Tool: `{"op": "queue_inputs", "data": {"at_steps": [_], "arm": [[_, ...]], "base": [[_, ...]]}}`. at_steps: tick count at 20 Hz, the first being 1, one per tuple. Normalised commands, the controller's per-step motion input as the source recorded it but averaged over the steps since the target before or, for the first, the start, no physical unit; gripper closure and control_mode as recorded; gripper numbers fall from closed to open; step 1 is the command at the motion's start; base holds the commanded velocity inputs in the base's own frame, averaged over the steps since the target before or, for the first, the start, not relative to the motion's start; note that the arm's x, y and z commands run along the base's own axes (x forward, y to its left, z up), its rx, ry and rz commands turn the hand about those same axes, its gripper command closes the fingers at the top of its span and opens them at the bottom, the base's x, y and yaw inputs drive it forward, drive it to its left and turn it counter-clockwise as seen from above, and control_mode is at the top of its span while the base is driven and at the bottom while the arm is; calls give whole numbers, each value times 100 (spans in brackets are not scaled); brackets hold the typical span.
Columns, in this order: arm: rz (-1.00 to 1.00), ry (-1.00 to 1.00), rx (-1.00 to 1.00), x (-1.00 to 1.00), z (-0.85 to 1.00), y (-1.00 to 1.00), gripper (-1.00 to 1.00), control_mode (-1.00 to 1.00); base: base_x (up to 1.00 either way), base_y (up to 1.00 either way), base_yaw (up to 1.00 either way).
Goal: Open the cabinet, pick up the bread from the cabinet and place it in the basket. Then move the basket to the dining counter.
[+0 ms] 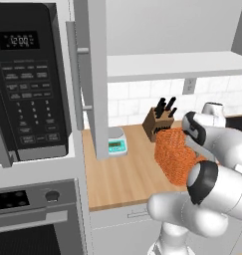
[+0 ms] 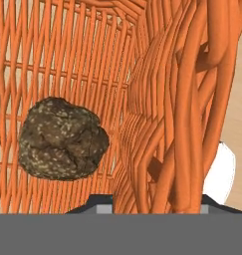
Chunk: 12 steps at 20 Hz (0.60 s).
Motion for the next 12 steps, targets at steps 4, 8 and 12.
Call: {"op": "queue_inputs", "data": {"at_steps": [4, 8, 12], "arm": [[0, -14, 0, -74, 12, 33, 100, -100], [1, -32, -9, -91, 88, 46, 100, -100], [7, -30, -12, -91, 100, 52, 100, -100]], "base": [[0, 0, 0], [0, 0, 0], [0, 0, 0]]}}
